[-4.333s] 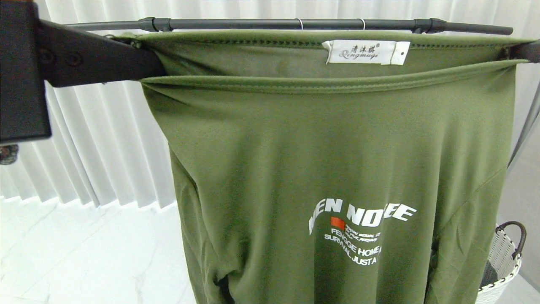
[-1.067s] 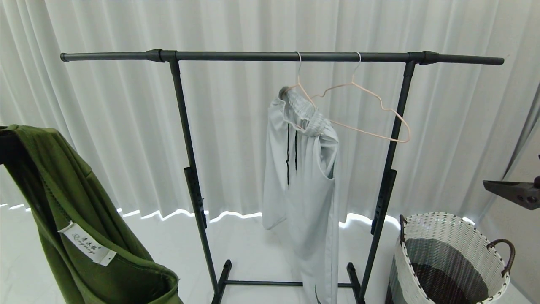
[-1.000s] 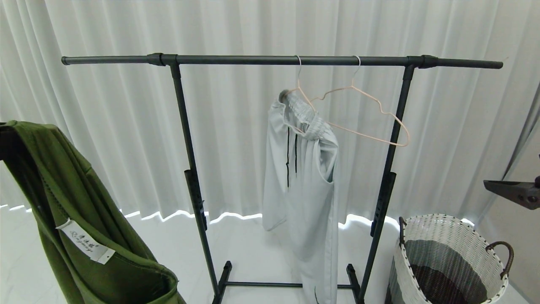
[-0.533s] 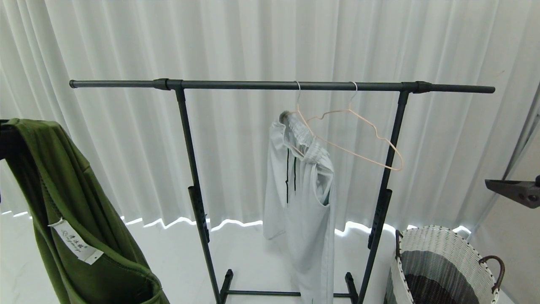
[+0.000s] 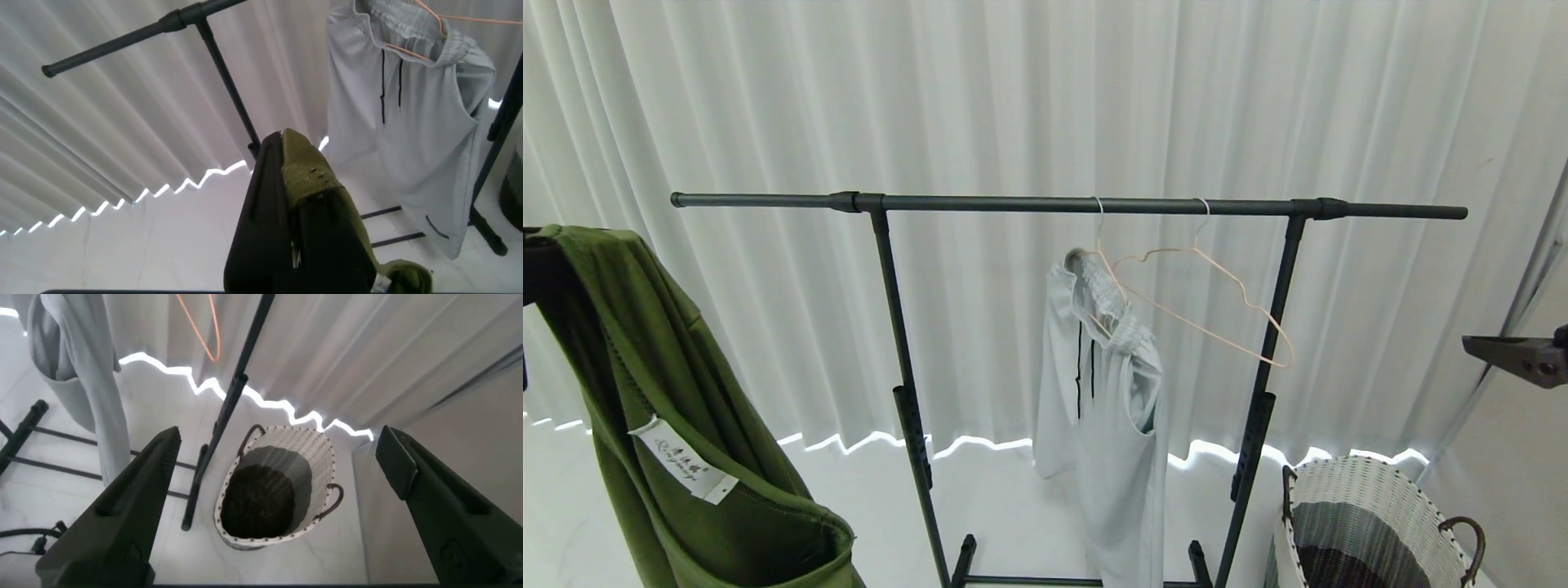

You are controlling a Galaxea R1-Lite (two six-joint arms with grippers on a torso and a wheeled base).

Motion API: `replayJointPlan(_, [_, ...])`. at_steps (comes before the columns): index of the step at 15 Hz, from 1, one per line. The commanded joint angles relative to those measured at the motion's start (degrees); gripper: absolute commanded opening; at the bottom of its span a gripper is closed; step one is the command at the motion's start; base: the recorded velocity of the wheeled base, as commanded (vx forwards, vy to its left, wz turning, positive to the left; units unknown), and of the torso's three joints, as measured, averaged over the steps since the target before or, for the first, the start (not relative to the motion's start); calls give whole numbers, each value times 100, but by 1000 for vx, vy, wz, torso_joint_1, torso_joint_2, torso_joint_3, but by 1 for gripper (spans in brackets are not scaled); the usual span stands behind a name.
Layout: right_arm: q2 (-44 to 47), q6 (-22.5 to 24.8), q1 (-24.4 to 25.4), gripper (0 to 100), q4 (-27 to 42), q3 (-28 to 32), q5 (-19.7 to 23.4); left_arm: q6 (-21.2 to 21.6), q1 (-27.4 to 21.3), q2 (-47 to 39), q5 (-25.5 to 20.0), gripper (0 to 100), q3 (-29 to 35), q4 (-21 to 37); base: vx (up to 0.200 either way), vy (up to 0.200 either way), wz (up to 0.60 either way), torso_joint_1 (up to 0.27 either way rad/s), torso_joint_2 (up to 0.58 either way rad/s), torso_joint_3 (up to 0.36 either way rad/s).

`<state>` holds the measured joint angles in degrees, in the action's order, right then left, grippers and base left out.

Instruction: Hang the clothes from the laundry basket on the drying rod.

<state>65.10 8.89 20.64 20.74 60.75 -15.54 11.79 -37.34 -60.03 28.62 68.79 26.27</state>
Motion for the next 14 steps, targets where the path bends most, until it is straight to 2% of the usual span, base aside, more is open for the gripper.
replayJointPlan(1, [20,8,-7,100,-8,-36,25,8,-1,-18,3,0,3,1,200,0,0,32,-61,-36])
replayJointPlan(7, [29,8,-7,100,-114,-160,60,-1,-1,-44,3,0,3,1,200,0,0,10,-11,-7])
replayJointPlan(13, [354,-27,2,100,-122,-186,315,-1,7,-44,3,0,-6,1,200,0,0,2,3,2])
replayJointPlan(14, [381,-36,2,100,-122,-186,341,-1,7,-53,3,0,-15,1,0,0,0,0,0,0])
